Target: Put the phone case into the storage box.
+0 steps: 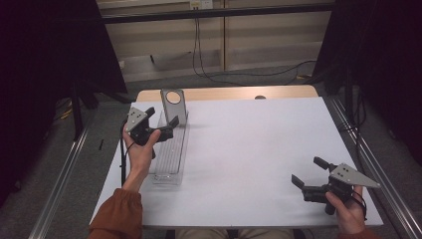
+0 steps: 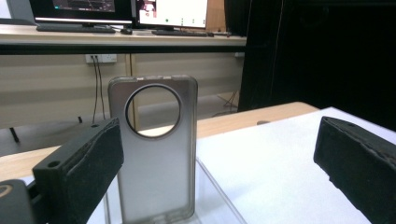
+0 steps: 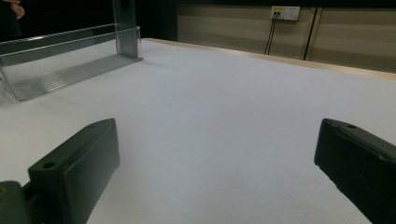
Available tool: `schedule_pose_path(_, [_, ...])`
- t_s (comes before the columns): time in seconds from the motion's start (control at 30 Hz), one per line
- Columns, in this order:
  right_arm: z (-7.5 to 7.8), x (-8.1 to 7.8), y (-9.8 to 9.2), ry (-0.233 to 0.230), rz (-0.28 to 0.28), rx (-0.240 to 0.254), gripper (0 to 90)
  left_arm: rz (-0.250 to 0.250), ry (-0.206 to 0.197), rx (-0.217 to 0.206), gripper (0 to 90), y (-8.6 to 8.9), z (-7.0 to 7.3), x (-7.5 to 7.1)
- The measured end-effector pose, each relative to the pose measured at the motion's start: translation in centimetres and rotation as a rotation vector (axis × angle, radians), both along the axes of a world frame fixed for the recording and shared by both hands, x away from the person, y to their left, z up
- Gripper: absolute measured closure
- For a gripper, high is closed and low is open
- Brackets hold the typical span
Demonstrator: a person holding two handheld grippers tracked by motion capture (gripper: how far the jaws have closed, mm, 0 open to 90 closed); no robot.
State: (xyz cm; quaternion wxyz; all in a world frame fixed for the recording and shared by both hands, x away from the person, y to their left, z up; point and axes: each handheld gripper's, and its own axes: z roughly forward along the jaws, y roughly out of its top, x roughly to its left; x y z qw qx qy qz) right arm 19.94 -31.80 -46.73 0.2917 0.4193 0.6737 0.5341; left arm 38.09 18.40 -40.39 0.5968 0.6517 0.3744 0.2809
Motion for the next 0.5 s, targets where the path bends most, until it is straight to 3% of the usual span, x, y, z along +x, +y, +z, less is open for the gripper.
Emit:
schedule_pose_path(0.07, [0.0,0.0,0.0,0.000,0.000,0.000,0.0,0.000,-0.002,-0.021,2.0,0.0,0.1,-0.4])
schedule_pose_path(0.1, [0.0,0.0,0.0,0.001,-0.001,0.001,0.0,-0.004,-0.003,-0.001,2.0,0.3,0.2,-0.6])
schedule_pose_path(0.2, [0.0,0.0,0.0,0.000,0.000,0.001,0.0,-0.006,-0.006,-0.019,2.0,0.4,0.2,-1.1])
schedule_pose_path(0.23, [0.0,0.0,0.0,-0.001,0.005,-0.002,0.0,-0.004,-0.004,-0.002,2.2,0.6,0.3,-1.2])
schedule_pose_path(0.33, [0.0,0.0,0.1,0.003,0.005,0.001,0.0,-0.004,-0.008,-0.018,2.2,0.8,0.1,-1.6])
schedule_pose_path(0.5, [0.0,0.1,0.1,0.003,0.004,0.002,0.0,-0.004,-0.011,-0.007,2.2,1.2,0.1,-2.4])
